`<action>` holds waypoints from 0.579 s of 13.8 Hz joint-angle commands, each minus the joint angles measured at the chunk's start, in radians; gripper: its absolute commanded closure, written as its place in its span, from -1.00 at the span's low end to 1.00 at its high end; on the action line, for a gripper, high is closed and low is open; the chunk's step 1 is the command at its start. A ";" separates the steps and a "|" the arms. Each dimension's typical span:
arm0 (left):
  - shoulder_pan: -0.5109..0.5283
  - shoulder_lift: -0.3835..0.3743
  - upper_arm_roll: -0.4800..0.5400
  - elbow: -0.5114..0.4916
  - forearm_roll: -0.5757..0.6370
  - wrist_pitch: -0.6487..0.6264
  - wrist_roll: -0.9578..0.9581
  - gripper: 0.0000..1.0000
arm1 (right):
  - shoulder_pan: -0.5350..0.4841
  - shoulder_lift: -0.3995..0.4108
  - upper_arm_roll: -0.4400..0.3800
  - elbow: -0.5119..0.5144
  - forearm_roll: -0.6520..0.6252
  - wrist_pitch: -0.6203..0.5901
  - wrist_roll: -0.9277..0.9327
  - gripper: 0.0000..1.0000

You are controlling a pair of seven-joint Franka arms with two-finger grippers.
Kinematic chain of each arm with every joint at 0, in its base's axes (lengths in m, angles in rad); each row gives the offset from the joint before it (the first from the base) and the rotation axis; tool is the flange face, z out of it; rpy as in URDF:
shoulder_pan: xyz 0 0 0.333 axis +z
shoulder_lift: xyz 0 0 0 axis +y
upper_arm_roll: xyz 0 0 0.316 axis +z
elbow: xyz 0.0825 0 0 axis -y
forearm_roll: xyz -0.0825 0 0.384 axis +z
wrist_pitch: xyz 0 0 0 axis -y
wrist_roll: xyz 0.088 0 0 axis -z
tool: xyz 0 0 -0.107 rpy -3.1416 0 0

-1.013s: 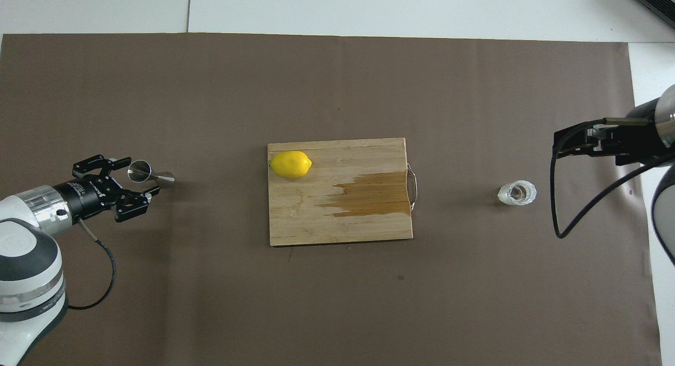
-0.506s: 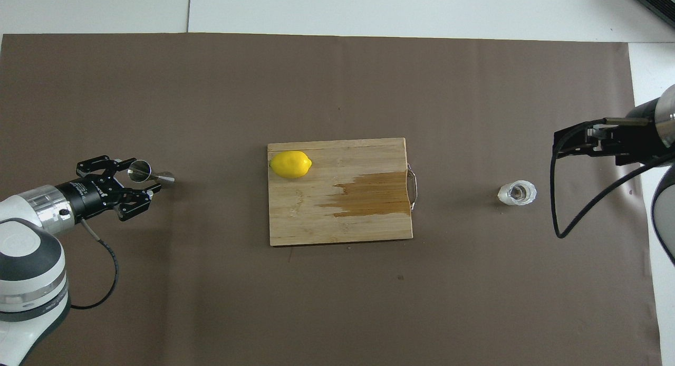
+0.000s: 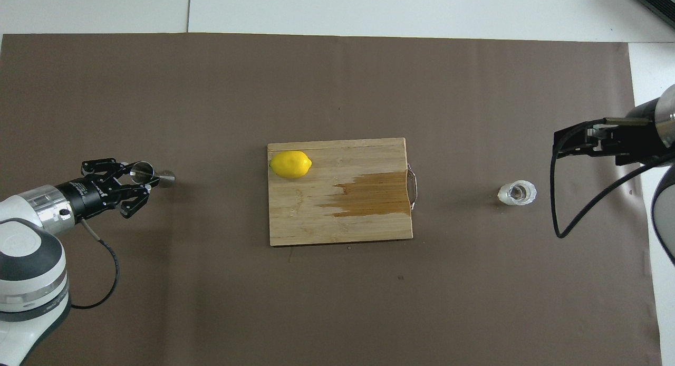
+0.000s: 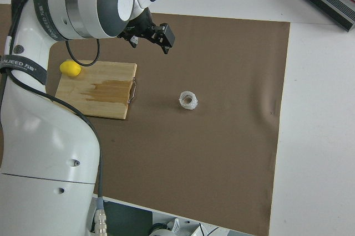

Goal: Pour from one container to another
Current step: 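Close the left gripper around the small metal cup, then lift the metal cup with the left gripper and carry it over the board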

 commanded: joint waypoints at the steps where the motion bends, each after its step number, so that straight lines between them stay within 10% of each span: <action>1: -0.012 0.009 0.009 0.049 -0.023 -0.041 -0.001 1.00 | -0.031 -0.013 0.008 -0.010 0.006 -0.010 -0.021 -1.00; 8: -0.081 0.001 -0.001 0.295 0.115 -0.243 -0.328 1.00 | -0.032 0.002 0.012 0.025 0.006 -0.007 -0.008 -1.00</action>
